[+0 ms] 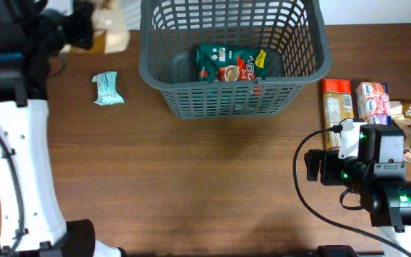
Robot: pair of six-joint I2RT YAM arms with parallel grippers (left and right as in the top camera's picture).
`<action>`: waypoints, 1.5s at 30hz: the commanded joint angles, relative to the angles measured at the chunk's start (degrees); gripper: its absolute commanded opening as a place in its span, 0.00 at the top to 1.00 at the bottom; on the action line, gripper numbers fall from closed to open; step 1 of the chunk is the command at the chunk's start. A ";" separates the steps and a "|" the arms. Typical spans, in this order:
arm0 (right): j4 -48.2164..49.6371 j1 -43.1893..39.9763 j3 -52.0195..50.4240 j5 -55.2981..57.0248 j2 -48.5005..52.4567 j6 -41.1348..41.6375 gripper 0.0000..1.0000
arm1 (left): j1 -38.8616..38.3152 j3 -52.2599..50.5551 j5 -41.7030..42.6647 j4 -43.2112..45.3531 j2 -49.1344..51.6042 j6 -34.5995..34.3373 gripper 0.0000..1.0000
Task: Pack container
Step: 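Carry the snack bag with the left gripper and release it into the basket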
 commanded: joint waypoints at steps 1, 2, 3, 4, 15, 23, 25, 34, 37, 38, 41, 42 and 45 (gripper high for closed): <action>-0.07 0.35 1.09 -0.81 -0.55 0.70 0.01 | -6.97 1.51 4.48 2.84 -1.18 9.75 0.98; -0.13 0.35 1.09 -0.85 -0.55 0.70 0.01 | -8.20 1.51 4.48 3.34 -1.09 11.21 0.98; -0.33 0.35 1.09 -1.29 -0.55 0.70 0.01 | -10.12 1.51 4.46 3.96 -0.79 13.88 0.98; -0.55 0.35 1.09 -1.64 -0.55 0.68 0.01 | -11.87 1.51 4.37 4.48 -0.52 16.31 0.98; -3.56 0.35 1.09 -1.88 -0.55 0.70 0.01 | -21.03 1.51 0.59 8.07 13.35 21.59 0.98; -4.76 0.35 1.09 -3.34 -0.55 0.68 0.01 | -22.16 1.51 0.57 9.49 24.46 21.55 0.98; -5.18 0.35 1.09 -3.34 -0.55 0.68 0.01 | -22.14 1.51 0.46 9.46 26.01 21.33 0.98; -5.60 0.35 1.09 -3.32 -0.55 0.68 0.01 | -22.10 1.60 -5.03 9.20 27.17 15.98 0.48; -5.62 0.35 1.09 -3.30 -0.55 0.66 0.01 | -22.01 2.05 -5.57 8.81 25.22 14.32 0.48; -5.60 0.35 1.09 -3.30 -0.55 0.66 0.01 | -21.97 2.25 -6.93 8.79 24.24 12.96 0.49; -5.57 0.35 1.09 -3.30 -0.55 0.66 0.01 | -21.16 4.11 -13.03 6.56 18.78 7.58 0.50; -5.60 0.35 1.09 -3.30 -0.55 0.66 0.00 | -20.79 4.72 -13.68 5.20 16.81 6.71 0.49; -5.60 0.35 1.09 -3.32 -0.55 0.66 0.01 | -19.45 5.31 -14.12 2.56 11.39 6.05 0.50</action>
